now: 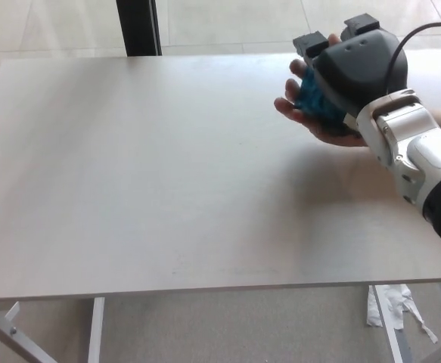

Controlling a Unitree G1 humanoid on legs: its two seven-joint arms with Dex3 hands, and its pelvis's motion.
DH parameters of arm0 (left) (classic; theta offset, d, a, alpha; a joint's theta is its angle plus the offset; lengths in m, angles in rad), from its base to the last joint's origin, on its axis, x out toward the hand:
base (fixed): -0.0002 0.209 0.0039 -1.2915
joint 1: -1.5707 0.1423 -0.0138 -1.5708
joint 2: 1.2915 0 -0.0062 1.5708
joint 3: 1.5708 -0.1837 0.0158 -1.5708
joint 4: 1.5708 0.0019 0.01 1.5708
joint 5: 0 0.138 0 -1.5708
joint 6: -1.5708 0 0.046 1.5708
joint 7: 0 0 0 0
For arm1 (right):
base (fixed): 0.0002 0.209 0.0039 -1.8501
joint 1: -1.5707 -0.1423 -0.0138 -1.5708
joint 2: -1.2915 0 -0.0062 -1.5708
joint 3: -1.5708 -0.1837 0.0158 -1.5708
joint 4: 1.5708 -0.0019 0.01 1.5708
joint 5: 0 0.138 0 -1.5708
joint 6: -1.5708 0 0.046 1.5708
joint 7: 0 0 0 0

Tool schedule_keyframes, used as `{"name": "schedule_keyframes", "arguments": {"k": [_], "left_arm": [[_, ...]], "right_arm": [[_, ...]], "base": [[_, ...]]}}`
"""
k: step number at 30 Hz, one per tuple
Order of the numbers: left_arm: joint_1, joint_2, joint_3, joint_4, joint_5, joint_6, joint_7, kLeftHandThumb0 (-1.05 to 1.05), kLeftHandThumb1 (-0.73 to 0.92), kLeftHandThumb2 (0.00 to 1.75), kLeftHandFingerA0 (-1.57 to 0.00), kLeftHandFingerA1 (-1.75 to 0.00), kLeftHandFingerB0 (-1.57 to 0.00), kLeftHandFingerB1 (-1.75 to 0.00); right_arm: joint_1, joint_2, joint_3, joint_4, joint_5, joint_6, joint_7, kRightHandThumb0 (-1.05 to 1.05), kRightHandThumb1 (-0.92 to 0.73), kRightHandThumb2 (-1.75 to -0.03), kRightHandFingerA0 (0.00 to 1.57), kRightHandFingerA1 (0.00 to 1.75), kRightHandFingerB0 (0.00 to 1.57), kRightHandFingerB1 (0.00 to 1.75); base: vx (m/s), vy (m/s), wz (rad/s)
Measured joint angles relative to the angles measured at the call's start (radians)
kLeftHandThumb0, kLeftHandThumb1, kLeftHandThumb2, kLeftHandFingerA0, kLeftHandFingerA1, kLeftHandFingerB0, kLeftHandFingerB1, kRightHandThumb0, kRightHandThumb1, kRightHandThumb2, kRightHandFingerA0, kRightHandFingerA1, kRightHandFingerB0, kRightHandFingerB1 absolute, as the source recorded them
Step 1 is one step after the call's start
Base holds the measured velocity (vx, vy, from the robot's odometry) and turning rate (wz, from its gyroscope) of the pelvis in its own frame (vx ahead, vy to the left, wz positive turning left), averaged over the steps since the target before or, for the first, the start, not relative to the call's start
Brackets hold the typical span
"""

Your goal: The robot uses its right hand to pick up a cube kept in the middle of the desk infront of it and hands it to a person

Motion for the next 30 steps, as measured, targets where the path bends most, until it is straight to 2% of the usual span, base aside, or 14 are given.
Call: {"name": "schedule_keyframes", "arguments": {"k": [5,6,7,8,9,10,11,12,17,19,25,26,29,30], "left_arm": [[0.0,0.0,0.0,0.0,0.0,0.0,0.0,-0.74,0.76,0.63,-0.44,-0.53,-0.44,-0.39],[0.001,0.0,0.0,0.0,0.0,0.0,0.0,-0.75,0.59,0.99,-0.39,-0.6,-0.34,-0.51],[0.001,0.0,-0.001,0.0,0.0,0.0,0.0,-0.76,0.75,0.63,-0.43,-0.51,-0.4,-0.38],[0.001,0.0,-0.001,0.0,0.0,0.0,0.0,-0.75,0.74,0.62,-0.42,-0.52,-0.4,-0.39],[0.001,0.0,-0.002,0.0,0.0,0.0,0.0,-0.74,0.57,0.98,-0.4,-0.61,-0.34,-0.51],[0.001,0.0,-0.001,0.0,0.0,0.0,0.0,-0.74,0.57,0.98,-0.4,-0.61,-0.34,-0.51],[0.001,0.0,-0.001,0.0,0.0,0.0,0.0,-0.76,0.74,0.62,-0.44,-0.53,-0.42,-0.39],[0.001,0.0,-0.001,0.0,0.0,0.0,0.0,-0.81,0.61,0.76,-0.42,-0.57,-0.39,-0.44],[0.001,0.0,-0.002,0.001,0.0,0.0,0.0,-0.77,0.74,0.62,-0.44,-0.52,-0.44,-0.39],[0.002,0.0,-0.001,0.001,0.0,0.0,0.0,-0.77,0.75,0.63,-0.44,-0.51,-0.43,-0.38],[0.005,0.0,-0.001,0.002,0.0,0.001,0.0,-0.74,0.76,0.63,-0.39,-0.52,-0.42,-0.39],[0.004,0.0,-0.002,0.002,0.0,0.001,0.0,-0.75,0.59,1.02,-0.4,-0.62,-0.25,-0.48],[0.004,0.0,-0.001,0.002,0.0,0.001,0.0,-0.77,0.58,0.98,-0.41,-0.61,-0.33,-0.5],[0.003,0.0,-0.001,0.002,-0.001,0.001,0.0,-0.76,0.74,0.63,-0.47,-0.53,-0.43,-0.39]], "right_arm": [[0.0,0.0,-0.005,-0.022,0.003,0.016,0.071,-1.01,-0.6,-0.93,0.0,0.23,0.0,0.01],[0.0,0.0,-0.005,-0.025,0.003,0.019,0.084,-1.02,-0.61,-0.94,0.0,0.19,0.0,0.0],[0.0,0.0,-0.005,-0.03,0.003,0.023,0.101,-1.04,-0.61,-0.95,0.0,0.2,0.0,0.0],[0.0,-0.001,-0.006,-0.035,0.003,0.027,0.113,-1.05,-0.61,-0.96,0.0,0.21,0.0,0.03],[0.0,-0.003,-0.007,-0.046,0.004,0.031,0.13,-1.03,-0.6,-0.97,0.0,0.2,0.0,0.06],[0.0,-0.005,-0.011,-0.055,0.005,0.035,0.143,-1.03,-0.6,-0.97,0.0,0.2,0.0,0.06],[0.0,-0.007,-0.019,-0.067,0.008,0.038,0.159,-0.98,-0.56,-0.96,0.0,0.23,0.0,0.1],[0.001,-0.009,-0.027,-0.078,0.011,0.041,0.17,-1.01,-0.59,-0.98,0.0,0.21,0.0,0.08],[0.003,-0.062,-0.108,-0.202,0.041,0.051,0.243,-1.05,-0.58,-1.02,0.0,0.24,0.0,0.07],[0.008,-0.09,-0.146,-0.259,0.056,0.051,0.27,-1.04,-0.49,-0.82,0.0,0.0,0.0,0.03],[0.077,-0.184,-0.283,-0.463,0.112,0.051,0.336,-0.98,-0.55,-0.93,0.0,0.22,0.0,0.11],[0.098,-0.198,-0.308,-0.502,0.12,0.051,0.345,-0.84,-0.46,-0.88,0.0,0.27,0.0,0.17],[0.164,-0.225,-0.38,-0.596,0.148,0.05,0.363,-0.75,-0.44,-0.82,0.0,0.3,0.04,0.23],[0.193,-0.235,-0.413,-0.631,0.16,0.048,0.371,-0.68,-0.4,-0.78,0.02,0.34,0.08,0.34]], "base": [[0.0,0.0,0.0],[0.0,0.0,0.0],[0.0,0.0,0.0],[0.0,0.0,0.0],[0.0,0.0,0.0],[0.0,0.0,0.0],[0.0,0.0,0.0],[0.0,0.0,0.0],[0.0,0.0,0.0],[0.0,0.0,0.0],[0.0,0.0,0.0],[0.0,0.0,0.0],[0.0,0.0,0.0],[0.0,0.0,0.0]]}}
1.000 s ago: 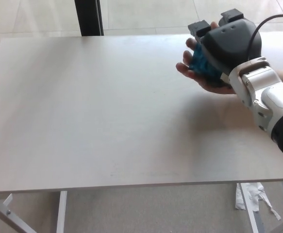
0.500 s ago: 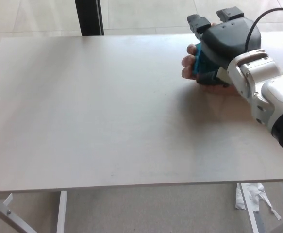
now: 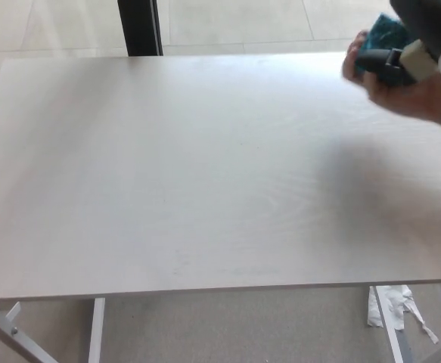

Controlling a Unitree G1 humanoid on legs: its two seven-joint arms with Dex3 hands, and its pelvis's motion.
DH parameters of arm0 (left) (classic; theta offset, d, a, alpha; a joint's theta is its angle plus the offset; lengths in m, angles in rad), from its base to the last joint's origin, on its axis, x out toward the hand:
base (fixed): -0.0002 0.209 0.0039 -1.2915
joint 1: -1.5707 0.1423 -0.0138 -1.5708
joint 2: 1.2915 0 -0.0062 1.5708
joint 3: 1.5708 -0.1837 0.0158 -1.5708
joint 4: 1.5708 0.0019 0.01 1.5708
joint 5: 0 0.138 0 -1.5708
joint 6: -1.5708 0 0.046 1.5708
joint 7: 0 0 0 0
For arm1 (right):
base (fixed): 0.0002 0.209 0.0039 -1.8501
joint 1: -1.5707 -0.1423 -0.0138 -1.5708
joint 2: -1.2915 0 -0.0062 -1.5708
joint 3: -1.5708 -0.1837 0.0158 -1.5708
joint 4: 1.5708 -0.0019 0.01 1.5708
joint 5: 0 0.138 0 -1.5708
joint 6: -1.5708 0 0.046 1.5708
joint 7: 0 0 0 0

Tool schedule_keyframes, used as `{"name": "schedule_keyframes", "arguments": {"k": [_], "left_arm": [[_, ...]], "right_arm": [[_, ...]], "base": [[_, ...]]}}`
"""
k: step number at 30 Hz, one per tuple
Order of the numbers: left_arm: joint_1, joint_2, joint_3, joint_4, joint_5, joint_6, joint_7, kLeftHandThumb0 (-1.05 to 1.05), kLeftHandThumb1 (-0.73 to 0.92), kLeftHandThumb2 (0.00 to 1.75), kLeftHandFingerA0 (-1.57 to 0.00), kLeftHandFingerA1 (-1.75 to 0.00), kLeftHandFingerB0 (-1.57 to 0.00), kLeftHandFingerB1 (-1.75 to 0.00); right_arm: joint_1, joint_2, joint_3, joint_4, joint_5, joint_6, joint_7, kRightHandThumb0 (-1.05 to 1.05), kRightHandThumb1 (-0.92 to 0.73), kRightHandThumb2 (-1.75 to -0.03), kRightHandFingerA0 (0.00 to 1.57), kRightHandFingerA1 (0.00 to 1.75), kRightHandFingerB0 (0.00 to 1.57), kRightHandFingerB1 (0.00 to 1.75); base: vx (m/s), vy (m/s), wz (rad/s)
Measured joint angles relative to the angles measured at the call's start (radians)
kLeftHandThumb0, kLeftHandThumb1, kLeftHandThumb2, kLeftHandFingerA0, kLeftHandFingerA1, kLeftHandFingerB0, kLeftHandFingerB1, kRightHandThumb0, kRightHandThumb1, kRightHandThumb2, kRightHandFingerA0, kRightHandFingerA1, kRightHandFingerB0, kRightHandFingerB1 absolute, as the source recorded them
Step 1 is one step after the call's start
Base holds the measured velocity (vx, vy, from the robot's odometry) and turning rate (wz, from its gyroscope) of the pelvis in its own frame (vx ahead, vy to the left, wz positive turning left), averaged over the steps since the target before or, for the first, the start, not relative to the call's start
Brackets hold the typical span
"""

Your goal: The robot uses its right hand to pick up a cube kept in the middle of the desk infront of it and hands it to a person

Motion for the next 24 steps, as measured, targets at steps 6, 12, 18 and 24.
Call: {"name": "schedule_keyframes", "arguments": {"k": [6,12,18,24], "left_arm": [[0.001,0.0,0.0,0.001,-0.001,0.0,0.0,-0.75,0.74,0.62,-0.46,-0.52,-0.43,-0.39],[0.002,0.0,0.0,0.001,-0.001,0.0,0.0,-0.78,0.74,0.62,-0.45,-0.54,-0.44,-0.39],[0.002,0.0,0.0,0.001,-0.001,0.001,0.0,-0.77,0.74,0.63,-0.46,-0.54,-0.47,-0.39],[0.003,0.0,0.001,0.001,-0.001,0.0,0.0,-0.76,0.74,0.63,-0.43,-0.51,-0.44,-0.38]], "right_arm": [[0.19,-0.035,-0.193,-0.173,0.072,-0.007,0.042,-0.58,-0.57,-0.57,0.29,0.38,0.27,0.31],[0.385,-0.04,-0.371,-0.292,0.126,-0.012,0.072,-0.54,-0.42,-0.76,0.55,0.52,0.45,0.47],[0.611,-0.035,-0.561,-0.361,0.186,-0.031,0.086,-0.54,-0.55,-0.57,0.83,0.59,0.64,0.39],[0.825,-0.024,-0.751,-0.374,0.246,-0.066,0.089,-0.5,-0.63,-0.59,0.77,0.65,0.6,0.41]], "base": [[0.0,0.0,0.0],[0.0,0.0,0.0],[0.0,0.0,0.0],[0.0,0.0,0.0]]}}
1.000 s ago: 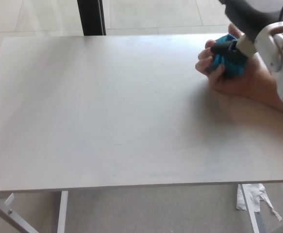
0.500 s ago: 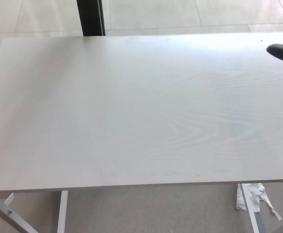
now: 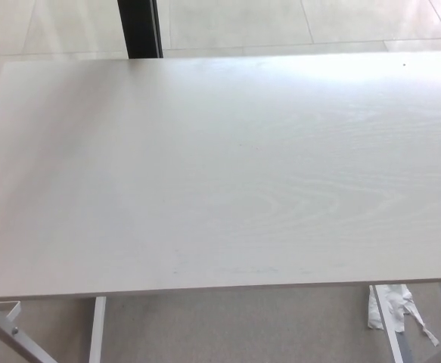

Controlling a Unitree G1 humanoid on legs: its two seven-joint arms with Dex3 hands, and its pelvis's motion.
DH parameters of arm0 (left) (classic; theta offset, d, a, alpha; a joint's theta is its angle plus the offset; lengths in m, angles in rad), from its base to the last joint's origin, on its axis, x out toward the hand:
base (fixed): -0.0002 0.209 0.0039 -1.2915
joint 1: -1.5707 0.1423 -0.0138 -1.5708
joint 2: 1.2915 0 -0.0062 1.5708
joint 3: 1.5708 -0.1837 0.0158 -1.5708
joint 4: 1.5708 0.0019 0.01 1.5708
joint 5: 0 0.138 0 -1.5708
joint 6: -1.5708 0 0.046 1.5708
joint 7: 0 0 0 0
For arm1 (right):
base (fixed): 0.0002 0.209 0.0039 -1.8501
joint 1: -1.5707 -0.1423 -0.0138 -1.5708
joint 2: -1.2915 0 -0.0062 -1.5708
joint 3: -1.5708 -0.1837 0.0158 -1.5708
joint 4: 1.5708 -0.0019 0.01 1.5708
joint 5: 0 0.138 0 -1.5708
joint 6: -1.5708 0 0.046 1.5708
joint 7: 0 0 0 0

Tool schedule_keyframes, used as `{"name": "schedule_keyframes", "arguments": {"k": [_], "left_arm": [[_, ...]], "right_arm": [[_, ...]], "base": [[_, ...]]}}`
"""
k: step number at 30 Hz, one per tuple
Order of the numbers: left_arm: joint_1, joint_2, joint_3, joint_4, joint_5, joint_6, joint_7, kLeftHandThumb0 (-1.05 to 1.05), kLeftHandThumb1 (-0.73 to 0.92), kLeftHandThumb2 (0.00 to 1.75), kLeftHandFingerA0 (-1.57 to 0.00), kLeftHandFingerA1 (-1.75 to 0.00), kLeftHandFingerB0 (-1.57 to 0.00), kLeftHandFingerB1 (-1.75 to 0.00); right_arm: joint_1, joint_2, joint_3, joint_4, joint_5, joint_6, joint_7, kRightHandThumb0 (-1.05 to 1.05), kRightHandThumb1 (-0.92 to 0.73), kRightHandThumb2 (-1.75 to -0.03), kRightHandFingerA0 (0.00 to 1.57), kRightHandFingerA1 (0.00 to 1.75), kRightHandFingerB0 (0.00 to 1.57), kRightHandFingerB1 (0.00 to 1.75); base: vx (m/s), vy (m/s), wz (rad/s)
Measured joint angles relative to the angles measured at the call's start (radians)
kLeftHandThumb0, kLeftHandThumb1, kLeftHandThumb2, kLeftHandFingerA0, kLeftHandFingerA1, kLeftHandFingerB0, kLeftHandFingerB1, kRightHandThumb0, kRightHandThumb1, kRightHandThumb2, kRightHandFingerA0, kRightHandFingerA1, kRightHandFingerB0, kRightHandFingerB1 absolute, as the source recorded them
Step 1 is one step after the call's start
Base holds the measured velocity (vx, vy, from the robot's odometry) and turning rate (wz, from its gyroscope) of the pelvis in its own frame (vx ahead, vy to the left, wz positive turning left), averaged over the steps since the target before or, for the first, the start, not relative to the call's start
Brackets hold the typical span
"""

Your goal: The robot uses its right hand to pick up a cube kept in the middle of the desk infront of it and hands it to a person

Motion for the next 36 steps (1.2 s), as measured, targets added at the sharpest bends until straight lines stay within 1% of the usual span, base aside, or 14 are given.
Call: {"name": "schedule_keyframes", "arguments": {"k": [12,13,20,21,22,23,24,25,26,27,29,30,31,36], "left_arm": [[0.0,0.0,0.001,0.001,0.0,0.0,0.0,-0.76,0.74,0.63,-0.43,-0.52,-0.43,-0.39],[0.0,0.0,0.001,0.001,0.0,0.0,0.0,-0.76,0.73,0.62,-0.45,-0.54,-0.45,-0.4],[0.005,0.0,0.003,0.002,0.0,0.0,0.0,-0.76,0.74,0.63,-0.48,-0.54,-0.46,-0.4],[0.007,0.0,0.004,0.002,0.0,0.0,0.0,-0.75,0.74,0.62,-0.43,-0.54,-0.42,-0.4],[0.009,0.0,0.004,0.002,0.0,0.0,0.0,-0.75,0.74,0.62,-0.43,-0.54,-0.42,-0.4],[0.011,0.0,0.004,0.002,0.0,0.0,0.0,-0.74,0.74,0.62,-0.42,-0.52,-0.44,-0.4],[0.013,0.0,0.004,0.002,0.0,0.0,0.0,-0.74,0.73,0.62,-0.43,-0.52,-0.44,-0.4],[0.015,0.0,0.005,0.002,0.0,0.0,0.0,-0.73,0.74,0.62,-0.39,-0.51,-0.4,-0.4],[0.016,0.0,0.005,0.002,0.0,0.0,0.0,-0.73,0.74,0.62,-0.39,-0.51,-0.4,-0.4],[0.017,0.0,0.005,0.003,0.0,0.0,0.0,-0.74,0.75,0.63,-0.38,-0.51,-0.4,-0.4],[0.021,0.0,0.005,0.004,0.0,0.0,0.0,-0.73,0.75,0.63,-0.38,-0.51,-0.39,-0.4],[0.022,0.0,0.005,0.004,0.0,0.0,0.0,-0.73,0.75,0.63,-0.39,-0.5,-0.39,-0.39],[0.022,0.001,0.005,0.004,0.0,0.0,0.0,-0.77,0.74,0.62,-0.42,-0.55,-0.43,-0.4],[0.018,0.014,0.006,0.016,0.002,0.0,0.003,-0.73,0.74,0.63,-0.43,-0.47,-0.39,-0.38]], "right_arm": [[0.232,0.018,-0.378,0.117,0.13,-0.089,-0.021,-0.44,-0.64,-0.6,0.45,0.66,0.53,0.39],[0.237,0.019,-0.408,0.138,0.143,-0.094,-0.025,-0.42,-0.65,-0.59,0.55,0.87,0.51,0.4],[0.223,0.071,-0.578,0.239,0.227,-0.102,-0.066,-0.35,-0.7,-0.6,0.37,0.94,0.48,0.45],[0.218,0.085,-0.598,0.253,0.24,-0.101,-0.073,-0.38,-0.66,-0.6,0.36,0.63,0.45,0.42],[0.214,0.098,-0.615,0.267,0.252,-0.101,-0.078,-0.38,-0.66,-0.6,0.36,0.63,0.45,0.42],[0.209,0.113,-0.634,0.296,0.267,-0.099,-0.086,-0.56,-0.53,-0.84,0.75,1.23,0.35,0.52],[0.208,0.126,-0.645,0.317,0.277,-0.094,-0.089,-0.51,-0.65,-0.61,0.7,1.67,0.49,0.45],[0.208,0.144,-0.657,0.355,0.293,-0.082,-0.092,-0.48,-0.63,-0.58,0.37,0.92,0.27,0.37],[0.213,0.151,-0.657,0.394,0.299,-0.072,-0.092,-0.48,-0.63,-0.58,0.37,0.92,0.27,0.37],[0.22,0.155,-0.655,0.433,0.303,-0.063,-0.09,-0.5,-0.62,-0.58,0.26,0.55,0.25,0.36],[0.23,0.157,-0.65,0.503,0.312,-0.049,-0.087,-0.54,-0.67,-0.6,0.14,0.47,0.16,0.34],[0.236,0.157,-0.644,0.544,0.316,-0.042,-0.085,-0.6,-0.51,-0.87,0.27,0.56,0.34,0.53],[0.242,0.157,-0.634,0.57,0.319,-0.036,-0.082,-0.56,-0.62,-0.61,0.55,0.55,0.52,0.46],[0.335,0.159,-0.511,0.73,0.369,0.04,-0.013,-0.56,-0.62,-0.61,0.55,0.55,0.52,0.46]], "base": [[0.0,0.0,0.0],[0.0,0.0,0.0],[0.0,0.0,0.0],[0.0,0.0,0.0],[0.0,0.0,0.0],[0.0,0.0,0.0],[0.0,0.0,0.0],[0.0,0.0,0.0],[0.0,0.0,0.0],[0.0,0.0,0.0],[0.0,0.0,0.0],[0.0,0.0,0.0],[0.0,0.0,0.0],[0.0,0.0,0.0]]}}
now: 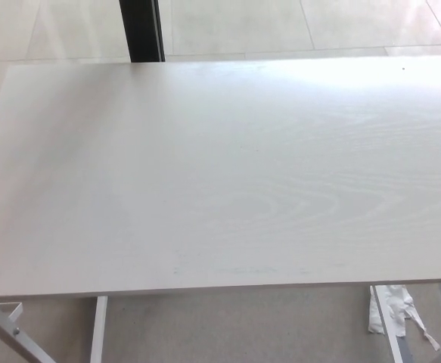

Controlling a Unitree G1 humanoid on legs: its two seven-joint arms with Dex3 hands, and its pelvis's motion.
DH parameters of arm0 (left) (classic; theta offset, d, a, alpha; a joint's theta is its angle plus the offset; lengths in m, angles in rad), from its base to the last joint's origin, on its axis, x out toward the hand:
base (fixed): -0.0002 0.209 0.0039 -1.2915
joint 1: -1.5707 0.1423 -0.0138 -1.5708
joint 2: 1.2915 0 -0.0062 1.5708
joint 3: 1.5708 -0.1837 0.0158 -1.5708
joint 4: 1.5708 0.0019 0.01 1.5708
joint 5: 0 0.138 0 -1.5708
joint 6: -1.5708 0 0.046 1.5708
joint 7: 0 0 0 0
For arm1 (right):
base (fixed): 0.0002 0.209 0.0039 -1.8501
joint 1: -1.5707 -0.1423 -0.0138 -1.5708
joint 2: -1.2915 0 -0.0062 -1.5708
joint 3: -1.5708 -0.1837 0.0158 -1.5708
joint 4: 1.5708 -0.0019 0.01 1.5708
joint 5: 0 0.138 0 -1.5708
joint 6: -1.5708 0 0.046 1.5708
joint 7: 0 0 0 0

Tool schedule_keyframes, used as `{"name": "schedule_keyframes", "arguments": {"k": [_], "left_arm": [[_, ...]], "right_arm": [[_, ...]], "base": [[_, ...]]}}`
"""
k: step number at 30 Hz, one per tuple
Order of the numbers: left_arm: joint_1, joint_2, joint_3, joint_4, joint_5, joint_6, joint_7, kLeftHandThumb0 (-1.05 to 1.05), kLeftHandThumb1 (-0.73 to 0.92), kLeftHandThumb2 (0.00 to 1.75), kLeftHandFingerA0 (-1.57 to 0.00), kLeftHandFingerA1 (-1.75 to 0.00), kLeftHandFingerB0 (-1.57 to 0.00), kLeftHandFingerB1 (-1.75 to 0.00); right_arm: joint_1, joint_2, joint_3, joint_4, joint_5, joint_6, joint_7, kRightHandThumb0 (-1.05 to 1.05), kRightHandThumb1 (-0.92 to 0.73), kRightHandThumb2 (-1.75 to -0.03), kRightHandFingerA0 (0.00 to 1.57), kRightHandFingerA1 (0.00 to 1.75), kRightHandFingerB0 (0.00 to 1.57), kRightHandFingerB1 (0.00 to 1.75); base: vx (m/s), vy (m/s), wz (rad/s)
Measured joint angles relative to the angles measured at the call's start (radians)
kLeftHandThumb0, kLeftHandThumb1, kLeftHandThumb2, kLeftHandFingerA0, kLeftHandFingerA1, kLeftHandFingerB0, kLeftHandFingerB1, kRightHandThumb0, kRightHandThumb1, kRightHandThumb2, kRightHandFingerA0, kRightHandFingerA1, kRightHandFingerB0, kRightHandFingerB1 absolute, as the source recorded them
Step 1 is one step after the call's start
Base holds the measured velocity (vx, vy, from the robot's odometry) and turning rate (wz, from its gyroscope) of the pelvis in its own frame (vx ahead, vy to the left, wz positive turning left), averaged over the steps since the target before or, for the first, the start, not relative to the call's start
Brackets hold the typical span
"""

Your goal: The robot uses its right hand to pick up a cube kept in the middle of the desk infront of it and hands it to a person

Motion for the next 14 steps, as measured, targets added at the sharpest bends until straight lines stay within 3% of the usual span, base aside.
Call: {"name": "schedule_keyframes", "arguments": {"k": [1,2,7,8,11,12,13,14], "left_arm": [[0.0,0.004,0.0,0.001,0.0,0.0,0.001,-0.76,0.66,0.71,-0.41,-0.45,-0.35,-0.39],[-0.001,0.005,0.0,0.002,0.001,0.0,0.001,-0.74,0.76,0.63,-0.44,-0.44,-0.39,-0.36],[0.003,0.009,-0.006,0.002,0.003,0.0,0.002,-0.77,0.67,0.71,-0.41,-0.45,-0.34,-0.38],[0.005,0.009,-0.006,0.003,0.003,0.0,0.002,-0.74,0.73,0.62,-0.43,-0.51,-0.41,-0.4],[0.017,0.01,-0.007,0.004,0.004,0.0,0.002,-0.74,0.73,0.62,-0.43,-0.49,-0.41,-0.39],[0.017,0.011,-0.009,0.005,0.004,0.0,0.002,-0.74,0.72,0.62,-0.46,-0.49,-0.44,-0.39],[0.016,0.012,-0.009,0.005,0.004,0.0,0.002,-0.75,0.71,0.62,-0.47,-0.5,-0.44,-0.39],[0.014,0.013,-0.009,0.005,0.005,0.0,0.002,-0.74,0.71,0.62,-0.46,-0.49,-0.43,-0.39]], "right_arm": [[0.01,0.0,0.018,0.015,0.011,0.011,0.009,-0.56,-0.62,-0.61,0.55,0.55,0.52,0.46],[0.018,0.0,0.031,0.024,0.022,0.019,0.016,-0.56,-0.62,-0.61,0.55,0.55,0.52,0.46],[0.042,-0.009,0.095,0.04,0.082,0.049,0.037,-0.56,-0.62,-0.61,0.55,0.55,0.52,0.46],[0.042,-0.012,0.106,0.04,0.09,0.052,0.037,-0.44,-0.56,-0.56,0.69,0.74,0.52,0.47],[-0.015,-0.062,0.17,0.046,0.099,0.091,0.04,-0.5,-0.56,-0.58,0.62,0.74,0.53,0.49],[-0.041,-0.088,0.191,0.047,0.1,0.106,0.04,-0.42,-0.58,-0.57,0.62,0.76,0.65,0.54],[-0.063,-0.106,0.197,0.048,0.106,0.118,0.04,-0.45,-0.55,-0.56,0.43,0.63,0.57,0.48],[-0.082,-0.122,0.203,0.045,0.115,0.129,0.04,-0.45,-0.53,-0.56,0.51,0.56,0.7,0.52]], "base": [[0.0,0.0,0.0],[0.0,0.0,0.0],[0.0,0.0,0.0],[0.0,0.0,0.0],[0.0,0.001,-0.03],[0.0,0.0,0.0],[0.0,0.0,0.0],[0.0,0.0,0.0]]}}
